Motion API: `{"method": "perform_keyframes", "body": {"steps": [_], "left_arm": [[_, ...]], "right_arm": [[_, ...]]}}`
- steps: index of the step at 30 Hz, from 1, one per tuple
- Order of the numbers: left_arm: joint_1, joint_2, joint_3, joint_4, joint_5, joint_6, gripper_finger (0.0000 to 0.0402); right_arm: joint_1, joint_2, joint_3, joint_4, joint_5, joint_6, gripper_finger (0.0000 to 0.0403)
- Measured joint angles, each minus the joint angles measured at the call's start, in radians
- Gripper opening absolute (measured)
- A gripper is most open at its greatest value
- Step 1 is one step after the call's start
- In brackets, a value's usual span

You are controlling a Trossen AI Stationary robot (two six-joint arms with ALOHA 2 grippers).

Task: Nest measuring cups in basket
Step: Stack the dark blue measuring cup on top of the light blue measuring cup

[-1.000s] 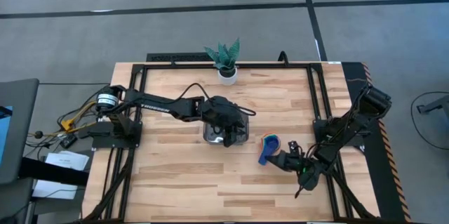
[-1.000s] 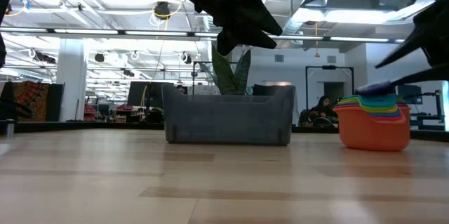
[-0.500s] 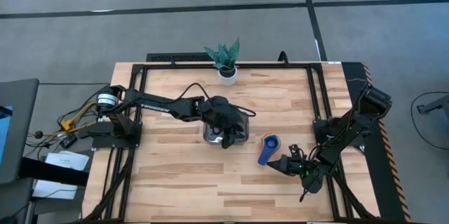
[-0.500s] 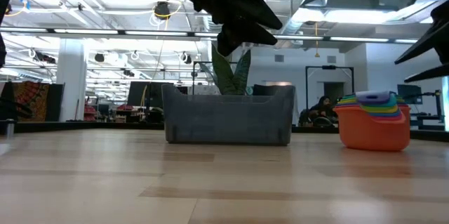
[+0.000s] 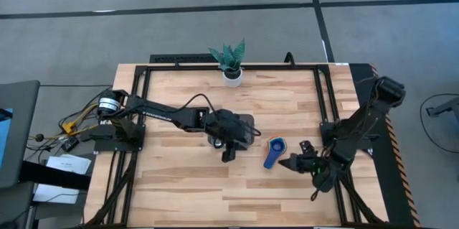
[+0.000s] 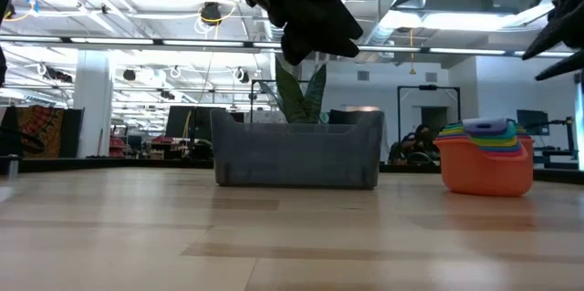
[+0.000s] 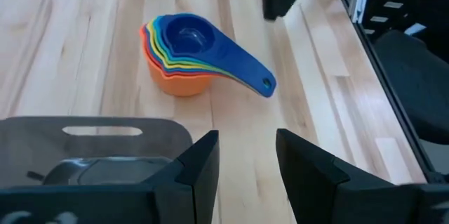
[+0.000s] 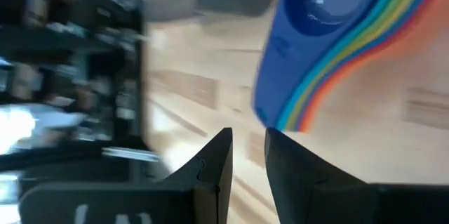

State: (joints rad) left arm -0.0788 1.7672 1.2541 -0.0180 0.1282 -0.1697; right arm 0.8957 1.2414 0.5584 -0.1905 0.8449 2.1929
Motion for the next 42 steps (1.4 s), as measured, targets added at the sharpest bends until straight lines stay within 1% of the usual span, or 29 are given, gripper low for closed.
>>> {"method": "perform_keyframes", "body": {"steps": [3,5,9,12,14,17,21,24,27,30,34,39,42], "left_arm": [[0.0,0.0,0.0,-0.021,-0.001,-0.007,0.013],[0.0,-0.001,0.0,-0.059,-0.001,-0.003,0.013],[0.009,-0.023,0.0,-0.156,-0.006,0.012,0.013],[0.023,-0.065,0.0,-0.233,-0.01,0.022,0.013],[0.035,-0.107,0.0,-0.296,-0.014,0.039,0.013],[0.058,-0.193,0.0,-0.385,-0.045,0.077,0.013],[0.085,-0.319,0.0,-0.462,-0.136,0.153,0.013],[0.103,-0.402,0.0,-0.486,-0.208,0.201,0.013],[0.118,-0.46,0.0,-0.508,-0.251,0.219,0.013],[0.131,-0.501,0.0,-0.531,-0.269,0.218,0.013],[0.135,-0.522,0.0,-0.571,-0.272,0.218,0.013],[0.135,-0.524,0.0,-0.604,-0.274,0.215,0.013],[0.135,-0.523,0.0,-0.601,-0.275,0.215,0.013]], "right_arm": [[-0.037,-0.013,0.105,-0.209,-0.102,-0.016,0.0108],[-0.064,-0.01,0.19,-0.324,-0.146,-0.053,0.0107],[-0.144,0.036,0.343,-0.475,-0.226,-0.166,0.01],[-0.233,0.103,0.422,-0.509,-0.293,-0.314,0.0085],[-0.3,0.159,0.459,-0.517,-0.361,-0.428,0.0071],[-0.387,0.249,0.523,-0.516,-0.46,-0.599,0.0049],[-0.459,0.364,0.622,-0.513,-0.568,-0.825,0.0015],[-0.484,0.431,0.68,-0.528,-0.647,-0.953,0.0008],[-0.501,0.488,0.711,-0.568,-0.72,-1.006,0.0017],[-0.51,0.534,0.717,-0.6,-0.768,-1.032,0.0015],[-0.513,0.566,0.73,-0.647,-0.778,-1.048,0.0005],[-0.506,0.572,0.731,-0.702,-0.796,-1.023,0.0014],[-0.489,0.572,0.731,-0.752,-0.801,-1.002,0.0011]]}}
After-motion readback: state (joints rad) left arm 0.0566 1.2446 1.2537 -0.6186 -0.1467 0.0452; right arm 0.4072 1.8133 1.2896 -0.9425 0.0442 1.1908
